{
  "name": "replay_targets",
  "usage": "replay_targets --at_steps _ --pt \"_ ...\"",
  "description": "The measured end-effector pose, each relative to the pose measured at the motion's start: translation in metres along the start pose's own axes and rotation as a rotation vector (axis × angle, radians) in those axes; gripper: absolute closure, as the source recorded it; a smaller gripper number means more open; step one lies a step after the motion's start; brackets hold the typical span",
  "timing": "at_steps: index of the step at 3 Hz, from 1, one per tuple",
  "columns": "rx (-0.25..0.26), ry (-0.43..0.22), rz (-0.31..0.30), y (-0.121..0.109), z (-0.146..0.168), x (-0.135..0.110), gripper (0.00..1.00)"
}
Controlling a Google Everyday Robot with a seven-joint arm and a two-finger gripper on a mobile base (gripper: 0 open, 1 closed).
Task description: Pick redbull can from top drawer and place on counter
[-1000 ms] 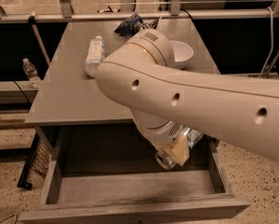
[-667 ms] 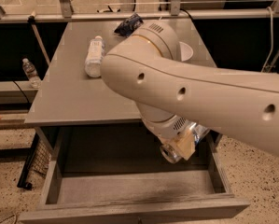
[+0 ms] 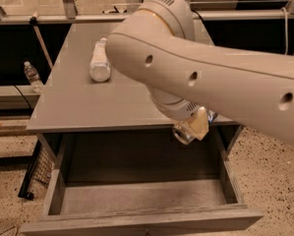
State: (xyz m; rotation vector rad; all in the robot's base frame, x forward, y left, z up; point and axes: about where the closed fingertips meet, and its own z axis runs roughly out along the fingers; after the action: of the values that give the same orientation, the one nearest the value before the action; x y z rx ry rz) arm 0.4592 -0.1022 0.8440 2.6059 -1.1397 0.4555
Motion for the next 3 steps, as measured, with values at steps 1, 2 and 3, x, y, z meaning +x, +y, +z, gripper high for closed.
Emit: replay_targets --at_steps 1,2,3 --pt "0.042 0.01 -0.018 -0.014 -0.003 0.019 1.0" --pt "0.083 -0.016 -0.027 -0.025 0.004 0.038 1.0" --pt "0.111 -0.054 -0.028 -0.035 0.018 0.053 1.0"
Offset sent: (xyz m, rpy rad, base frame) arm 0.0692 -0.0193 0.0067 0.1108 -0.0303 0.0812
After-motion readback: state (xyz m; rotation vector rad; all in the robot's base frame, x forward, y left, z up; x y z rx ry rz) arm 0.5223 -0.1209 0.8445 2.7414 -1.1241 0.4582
